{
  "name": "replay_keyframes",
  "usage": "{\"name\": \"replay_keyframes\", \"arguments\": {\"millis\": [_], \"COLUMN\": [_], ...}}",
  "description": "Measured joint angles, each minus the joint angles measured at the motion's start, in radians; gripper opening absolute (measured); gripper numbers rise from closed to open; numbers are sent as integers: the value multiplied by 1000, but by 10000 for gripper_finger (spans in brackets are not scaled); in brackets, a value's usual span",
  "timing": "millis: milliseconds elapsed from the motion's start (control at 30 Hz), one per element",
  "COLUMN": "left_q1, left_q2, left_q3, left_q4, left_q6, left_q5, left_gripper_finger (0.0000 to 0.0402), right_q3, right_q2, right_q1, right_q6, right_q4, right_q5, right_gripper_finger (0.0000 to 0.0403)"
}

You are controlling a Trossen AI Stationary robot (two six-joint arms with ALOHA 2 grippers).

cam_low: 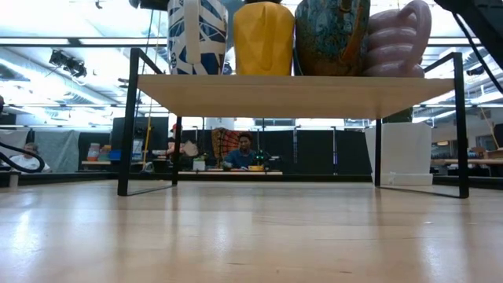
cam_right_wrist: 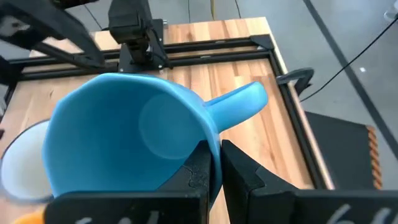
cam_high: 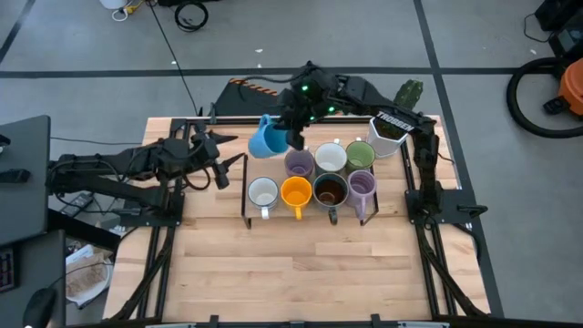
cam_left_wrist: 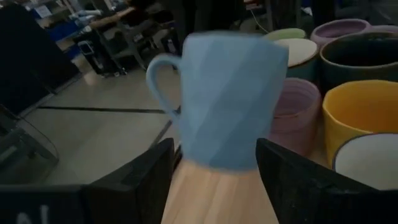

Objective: Place coffee mugs
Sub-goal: Put the blue mug on the shelf

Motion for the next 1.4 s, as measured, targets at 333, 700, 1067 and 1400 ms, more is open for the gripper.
{"name": "replay_keyframes", "arguments": {"millis": [333, 700, 1067, 1400], "left_q1": [0, 0, 0, 0], "left_q2": [0, 0, 11, 50], "left_q3": [0, 0, 0, 0], "left_q4": [-122, -133, -132, -128], "left_q6": [-80, -78, -106, -111], "left_q5": [23, 33, 72, 91], "left_gripper_finger": [231, 231, 231, 231], "right_q3": [-4, -5, -4, -4], "right_q2": [69, 138, 160, 160], "right_q1": [16, -1, 0, 1], "right_q6": [6, -5, -23, -23], "right_q4": [30, 18, -38, -57], "right_q5": [-8, -58, -61, -88], "right_gripper_finger": [25, 25, 25, 25]}}
